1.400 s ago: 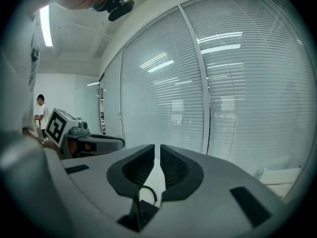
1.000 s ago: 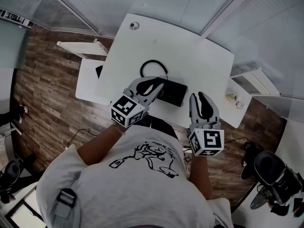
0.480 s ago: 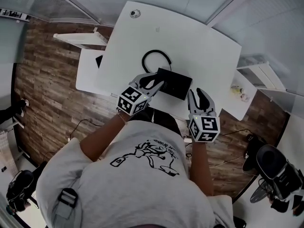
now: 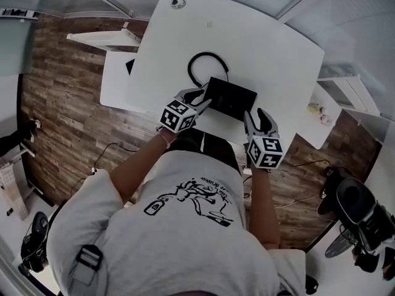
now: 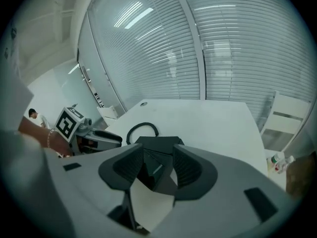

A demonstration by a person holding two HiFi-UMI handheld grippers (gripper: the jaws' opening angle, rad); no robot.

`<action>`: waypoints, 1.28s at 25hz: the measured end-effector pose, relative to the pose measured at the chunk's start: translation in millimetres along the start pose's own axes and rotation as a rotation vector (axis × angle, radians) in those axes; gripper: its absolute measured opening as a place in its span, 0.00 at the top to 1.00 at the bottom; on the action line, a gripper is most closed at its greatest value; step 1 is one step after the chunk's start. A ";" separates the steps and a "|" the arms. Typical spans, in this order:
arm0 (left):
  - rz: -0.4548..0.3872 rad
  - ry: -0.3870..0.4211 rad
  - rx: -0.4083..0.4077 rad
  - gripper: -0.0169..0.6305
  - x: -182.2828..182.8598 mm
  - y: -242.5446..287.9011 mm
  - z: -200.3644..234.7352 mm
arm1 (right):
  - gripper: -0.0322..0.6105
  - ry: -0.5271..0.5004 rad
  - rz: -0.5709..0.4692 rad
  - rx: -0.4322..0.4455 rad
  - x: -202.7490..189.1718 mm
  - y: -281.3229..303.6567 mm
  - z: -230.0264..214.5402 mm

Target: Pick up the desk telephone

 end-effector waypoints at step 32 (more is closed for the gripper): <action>0.028 -0.348 -0.187 0.59 -44.0 43.4 15.8 | 0.64 0.185 0.121 0.110 -48.7 50.4 -4.2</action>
Point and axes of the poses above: the fingertips, and each gripper's own axes: y forward along the fingers, z to its left, x out of its top, the point moved 1 cm from there along -y, backward along the fingers, and after that the axes turned 7 degrees about -x, right-handed, at the moved point
